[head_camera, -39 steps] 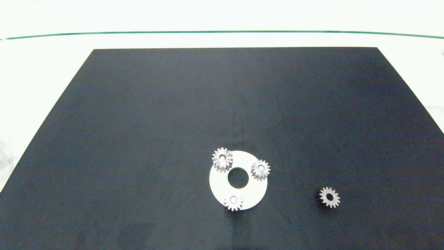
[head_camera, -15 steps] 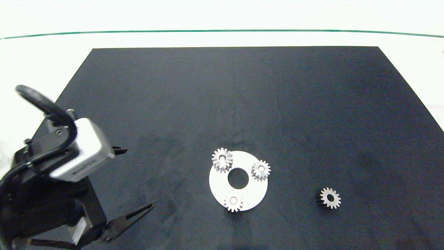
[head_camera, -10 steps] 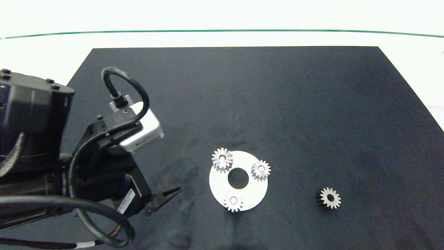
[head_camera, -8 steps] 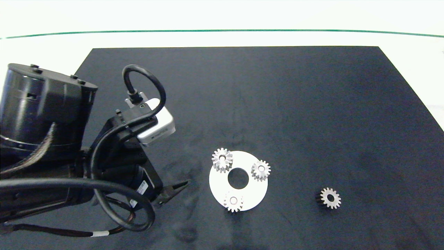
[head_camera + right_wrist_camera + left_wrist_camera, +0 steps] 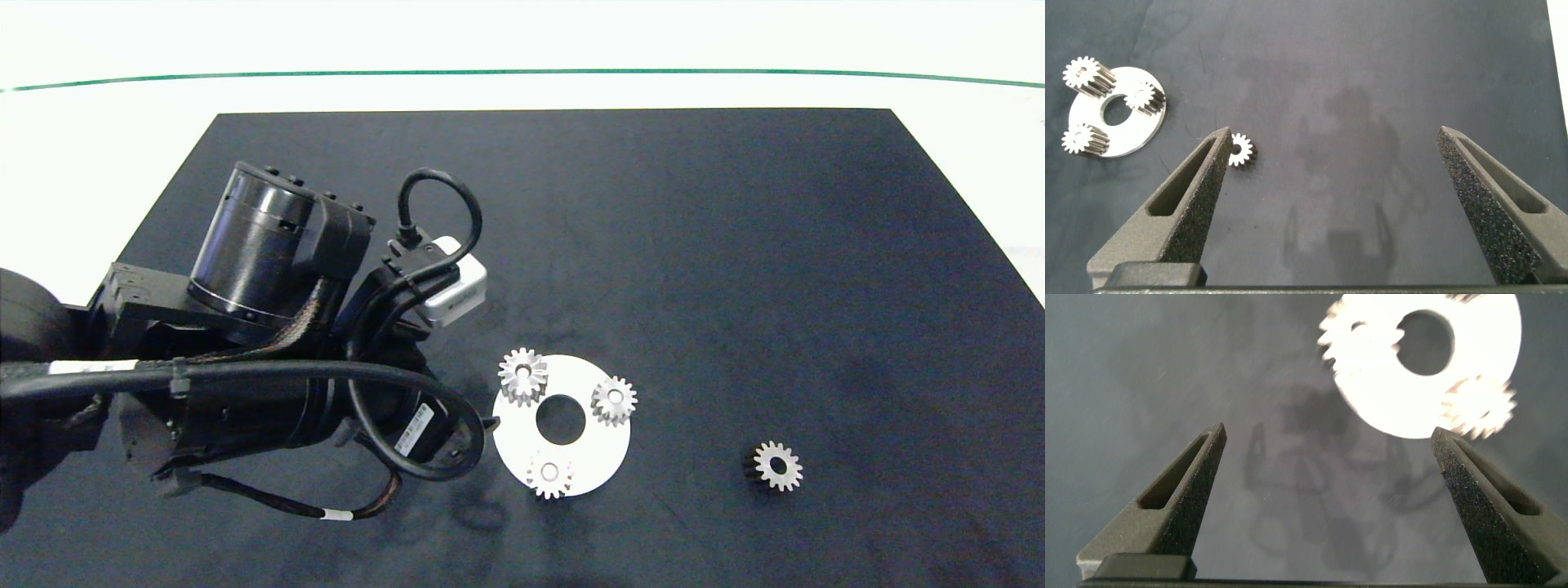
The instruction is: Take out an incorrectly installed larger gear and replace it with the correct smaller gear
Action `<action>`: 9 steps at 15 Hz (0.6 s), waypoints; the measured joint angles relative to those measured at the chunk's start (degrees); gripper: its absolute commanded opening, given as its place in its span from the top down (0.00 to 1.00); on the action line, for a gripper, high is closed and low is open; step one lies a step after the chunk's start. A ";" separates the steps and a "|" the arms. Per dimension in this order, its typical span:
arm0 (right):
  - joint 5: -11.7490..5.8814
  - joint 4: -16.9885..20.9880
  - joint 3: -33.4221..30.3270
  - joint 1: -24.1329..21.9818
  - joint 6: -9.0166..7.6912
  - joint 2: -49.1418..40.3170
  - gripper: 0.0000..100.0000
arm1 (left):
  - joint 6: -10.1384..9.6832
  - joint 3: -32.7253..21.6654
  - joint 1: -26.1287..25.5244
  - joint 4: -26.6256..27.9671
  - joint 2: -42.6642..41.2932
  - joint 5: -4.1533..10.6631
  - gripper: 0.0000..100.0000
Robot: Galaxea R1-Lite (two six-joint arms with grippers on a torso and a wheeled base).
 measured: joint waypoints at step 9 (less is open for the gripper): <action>0.13 0.00 0.02 -0.04 0.05 -0.04 0.00 | 0.00 -4.55 -2.71 -1.66 7.44 1.68 0.00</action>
